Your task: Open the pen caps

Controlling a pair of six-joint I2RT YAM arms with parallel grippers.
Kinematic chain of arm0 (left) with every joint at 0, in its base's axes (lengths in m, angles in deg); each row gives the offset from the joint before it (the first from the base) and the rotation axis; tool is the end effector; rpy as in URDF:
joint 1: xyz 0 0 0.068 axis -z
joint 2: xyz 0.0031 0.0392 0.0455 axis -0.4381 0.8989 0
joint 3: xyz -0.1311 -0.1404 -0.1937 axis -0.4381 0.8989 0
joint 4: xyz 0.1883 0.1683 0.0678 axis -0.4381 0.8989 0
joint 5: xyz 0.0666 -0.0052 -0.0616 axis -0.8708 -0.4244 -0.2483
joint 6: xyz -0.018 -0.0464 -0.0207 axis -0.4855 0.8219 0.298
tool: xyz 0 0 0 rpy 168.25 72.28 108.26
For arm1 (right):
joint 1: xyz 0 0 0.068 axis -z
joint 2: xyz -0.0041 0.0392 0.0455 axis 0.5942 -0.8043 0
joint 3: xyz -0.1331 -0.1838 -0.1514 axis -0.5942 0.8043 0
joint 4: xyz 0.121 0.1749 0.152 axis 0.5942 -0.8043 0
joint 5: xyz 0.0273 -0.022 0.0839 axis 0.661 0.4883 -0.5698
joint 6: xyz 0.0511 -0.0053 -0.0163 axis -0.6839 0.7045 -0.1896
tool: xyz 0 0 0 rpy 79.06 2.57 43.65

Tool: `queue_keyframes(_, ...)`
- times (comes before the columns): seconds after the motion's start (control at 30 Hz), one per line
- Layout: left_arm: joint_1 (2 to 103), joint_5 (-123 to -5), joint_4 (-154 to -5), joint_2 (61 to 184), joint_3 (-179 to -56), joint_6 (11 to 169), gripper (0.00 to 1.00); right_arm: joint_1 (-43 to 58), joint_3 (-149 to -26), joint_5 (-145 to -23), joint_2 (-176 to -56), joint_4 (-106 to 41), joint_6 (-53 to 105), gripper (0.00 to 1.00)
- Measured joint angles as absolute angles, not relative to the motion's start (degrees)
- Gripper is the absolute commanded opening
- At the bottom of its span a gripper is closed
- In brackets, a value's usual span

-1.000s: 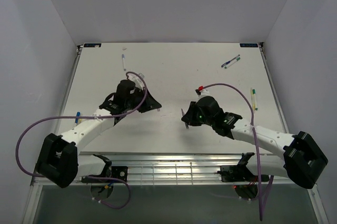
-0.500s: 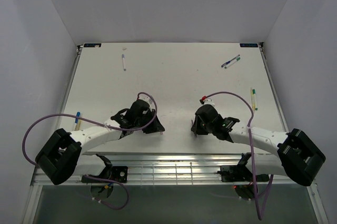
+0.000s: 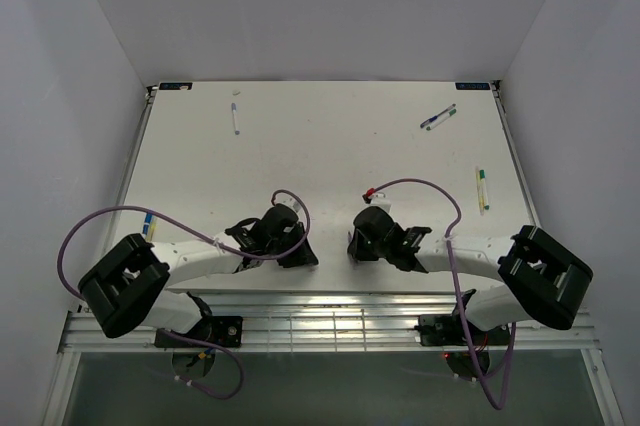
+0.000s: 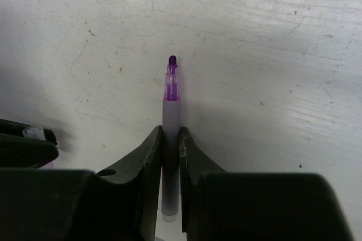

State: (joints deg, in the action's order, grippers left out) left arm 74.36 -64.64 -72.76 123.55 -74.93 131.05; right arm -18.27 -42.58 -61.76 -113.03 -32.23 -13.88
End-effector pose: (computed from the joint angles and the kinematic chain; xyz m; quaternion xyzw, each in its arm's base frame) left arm 0.1542 -0.1803 0.1470 -0.0117 0.9422 -0.2926 0.1626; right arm 0.1513 0.1982 0.1532 -0.0174 0.9249 0.2023 0.3215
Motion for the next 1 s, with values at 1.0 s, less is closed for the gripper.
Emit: queue_keyframes(1.0,75.5,-66.7,-74.2,130.0,-77.8,132.3,0.26,-22.4,-43.4,-55.8,-115.8,-28.5,-17.7,0.31)
